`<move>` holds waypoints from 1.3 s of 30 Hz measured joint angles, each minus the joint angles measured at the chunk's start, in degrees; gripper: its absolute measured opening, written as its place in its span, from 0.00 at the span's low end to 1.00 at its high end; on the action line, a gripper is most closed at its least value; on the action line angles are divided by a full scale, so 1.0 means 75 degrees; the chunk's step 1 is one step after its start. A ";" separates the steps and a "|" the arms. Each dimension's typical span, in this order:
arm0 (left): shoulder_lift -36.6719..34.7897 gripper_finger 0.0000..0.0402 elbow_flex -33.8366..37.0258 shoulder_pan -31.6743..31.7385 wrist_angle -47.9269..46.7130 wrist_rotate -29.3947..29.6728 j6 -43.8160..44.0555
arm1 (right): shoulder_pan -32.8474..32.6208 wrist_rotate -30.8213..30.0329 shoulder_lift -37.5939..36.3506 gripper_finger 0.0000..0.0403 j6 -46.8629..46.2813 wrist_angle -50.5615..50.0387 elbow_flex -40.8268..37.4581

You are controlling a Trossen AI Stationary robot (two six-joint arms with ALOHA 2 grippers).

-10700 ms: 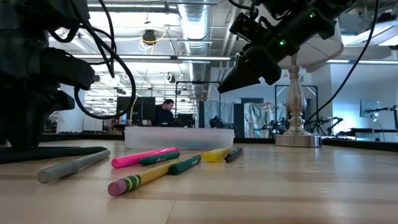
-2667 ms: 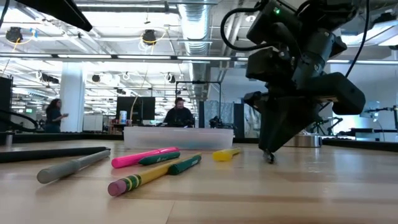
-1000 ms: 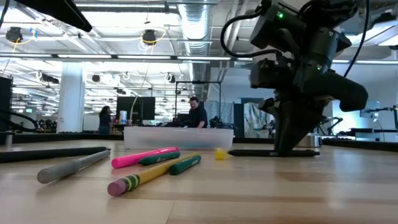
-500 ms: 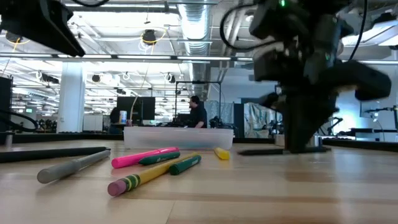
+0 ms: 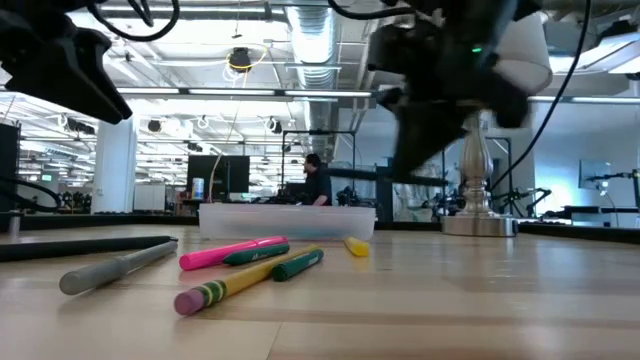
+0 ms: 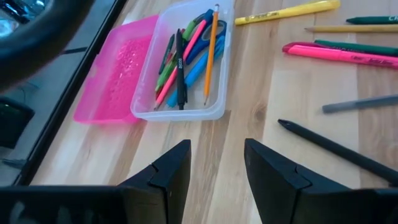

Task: Pick & place school supplies into a supply box
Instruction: Put the right black pen into the pink supply box

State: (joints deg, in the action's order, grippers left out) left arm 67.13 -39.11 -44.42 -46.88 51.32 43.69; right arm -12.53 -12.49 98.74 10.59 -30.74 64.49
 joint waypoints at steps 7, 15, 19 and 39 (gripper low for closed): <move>0.0000 0.36 0.0000 0.0000 -0.0052 0.0069 -0.0066 | 0.0775 -0.0924 -0.0006 0.01 0.0463 0.1238 0.0213; 0.0000 0.36 0.0000 0.0000 -0.0054 0.0248 -0.0129 | 0.1460 -0.0187 -0.0006 0.02 0.0595 0.2461 0.0222; 0.0000 0.36 0.0000 0.0000 -0.0054 0.0270 -0.0132 | 0.1509 -0.0121 -0.0006 0.02 0.0592 0.2905 0.0222; 0.0000 0.36 0.0000 0.0000 -0.0054 0.0471 -0.0135 | 0.1785 -0.0352 0.0006 0.02 0.0105 0.5703 -0.1076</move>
State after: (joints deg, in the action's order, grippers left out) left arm 67.13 -39.11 -44.42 -47.29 54.85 42.68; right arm 0.85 -15.14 98.78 11.38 12.03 56.42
